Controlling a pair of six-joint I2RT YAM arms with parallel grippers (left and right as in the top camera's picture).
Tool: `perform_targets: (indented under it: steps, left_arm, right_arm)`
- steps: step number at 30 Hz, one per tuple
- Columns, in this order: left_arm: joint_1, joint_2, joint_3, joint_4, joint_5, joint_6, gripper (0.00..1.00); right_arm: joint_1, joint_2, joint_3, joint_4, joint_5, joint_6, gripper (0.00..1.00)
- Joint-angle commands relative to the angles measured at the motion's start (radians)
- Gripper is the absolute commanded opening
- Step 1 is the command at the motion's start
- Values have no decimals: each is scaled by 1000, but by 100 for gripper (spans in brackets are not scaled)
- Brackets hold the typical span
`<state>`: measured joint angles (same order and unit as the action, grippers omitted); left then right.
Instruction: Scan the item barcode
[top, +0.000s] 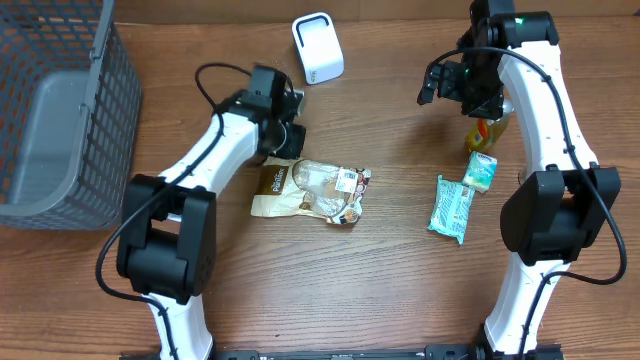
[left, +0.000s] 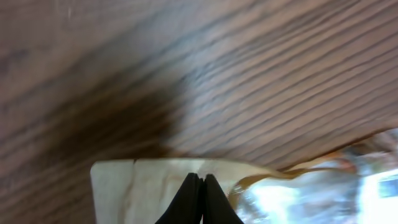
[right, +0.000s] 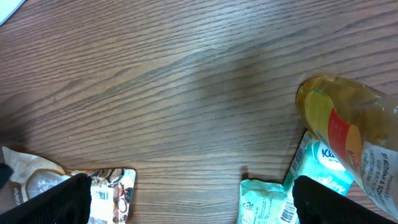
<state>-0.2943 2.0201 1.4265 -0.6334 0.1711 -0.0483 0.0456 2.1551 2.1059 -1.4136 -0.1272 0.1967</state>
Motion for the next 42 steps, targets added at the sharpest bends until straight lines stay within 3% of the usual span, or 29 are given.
perform_targets:
  steps: [1, 4, 7, 13, 23, 29, 32, 37, 42]
  left_arm:
    - [-1, 18, -29, -14, -86, 19, 4]
    - [-1, 18, -31, -67, -86, 11, 4]
    - [-1, 18, -31, -152, -77, -78, 4]
    - [-2, 18, -31, -330, 51, -171, 9]
    - [-2, 18, -31, -448, 319, -161, 13]
    - [1, 18, 55, -551, 361, -19, 14]
    - [-2, 18, 149, -608, 303, 31, 22]
    - [-17, 18, 228, -587, 78, 78, 56]
    - [-41, 20, 209, -531, 51, 230, 61]
  right_arm:
    - [-1, -18, 25, 3, -6, -8, 100]
    - [-1, -18, 25, 3, -6, -8, 100]
    - [-1, -18, 25, 3, -6, -8, 100]
    - [-1, -18, 25, 3, -6, -8, 100]
    - [-1, -18, 25, 3, -6, -8, 100]
    - [-1, -18, 25, 3, -6, -8, 100]
    - [-1, -18, 25, 3, -6, -8, 100]
    - [-1, -18, 25, 3, -6, -8, 100]
    - [-1, -18, 25, 3, -6, -8, 100]
